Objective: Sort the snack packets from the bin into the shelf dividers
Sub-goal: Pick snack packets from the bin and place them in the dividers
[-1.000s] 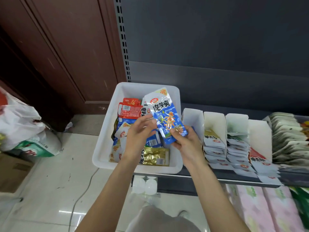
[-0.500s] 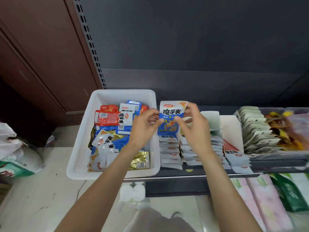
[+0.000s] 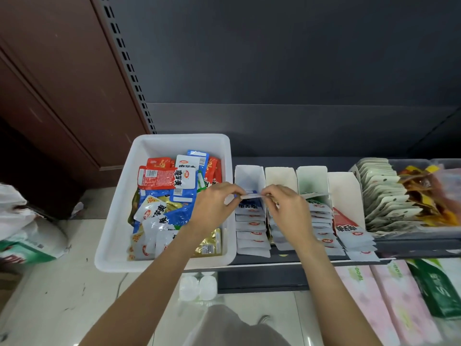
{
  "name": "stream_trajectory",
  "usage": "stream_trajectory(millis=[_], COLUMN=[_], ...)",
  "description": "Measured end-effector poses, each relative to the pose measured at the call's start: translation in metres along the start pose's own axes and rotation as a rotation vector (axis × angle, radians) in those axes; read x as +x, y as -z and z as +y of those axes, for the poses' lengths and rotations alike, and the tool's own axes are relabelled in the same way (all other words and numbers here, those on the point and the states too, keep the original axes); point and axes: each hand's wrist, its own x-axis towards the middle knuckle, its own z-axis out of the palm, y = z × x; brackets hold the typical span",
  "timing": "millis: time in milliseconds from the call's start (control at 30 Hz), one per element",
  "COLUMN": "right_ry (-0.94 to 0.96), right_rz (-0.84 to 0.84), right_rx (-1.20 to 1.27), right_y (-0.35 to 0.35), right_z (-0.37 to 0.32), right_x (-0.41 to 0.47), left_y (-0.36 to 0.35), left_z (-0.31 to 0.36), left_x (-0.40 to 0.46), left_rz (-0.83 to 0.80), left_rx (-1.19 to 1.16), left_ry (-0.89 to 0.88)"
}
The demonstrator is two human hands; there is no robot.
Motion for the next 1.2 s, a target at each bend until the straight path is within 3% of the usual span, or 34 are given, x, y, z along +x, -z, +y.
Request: stream_trajectory(millis=[167, 300, 433, 567, 833, 933, 1000, 1067, 1133, 1200], right_ry=[0.005, -0.028, 0.076, 0.191, 0.373, 0.328, 0.205, 0.021, -0.191, -0.296], right_rz=[-0.223, -0.323, -0.395, -0.561, -0.756, -0.764, -0.713, -0.510, -0.258, -0.079], right_rx=[-0.240, 0.093, 0.250, 0.136, -0.236, -0.204, -0.060, 0.136, 0.371, 0.508], right_y=[-0.010, 0.000, -0.007, -0.061, -0.134, -0.131, -0.122, -0.112, -0.098, -0.088], right_z=[0.000, -0.019, -0.064, -0.094, -0.115, -0.117, -0.115, -0.112, -0.115, -0.125], right_x=[-0.001, -0.001, 0.017, 0.035, 0.051, 0.051, 0.050, 0.044, 0.034, 0.020], left_y=[0.012, 0.037, 0.067, 0.080, 0.081, 0.077, 0.077, 0.079, 0.087, 0.093], left_z=[-0.013, -0.053, -0.090, -0.105, -0.107, -0.110, -0.109, -0.104, -0.086, -0.060], left_x=[-0.022, -0.052, -0.076, -0.088, -0.091, -0.091, -0.091, -0.089, -0.083, -0.076], left_rz=[-0.014, 0.025, -0.090, -0.282, -0.324, -0.332, -0.179, 0.125, 0.368, 0.420], left_rx=[0.011, 0.128, 0.345, 0.417, 0.452, 0.438, 0.334, 0.111, -0.346, -0.843], left_ry=[0.027, 0.220, 0.400, 0.537, 0.547, 0.554, 0.522, 0.513, 0.658, 0.795])
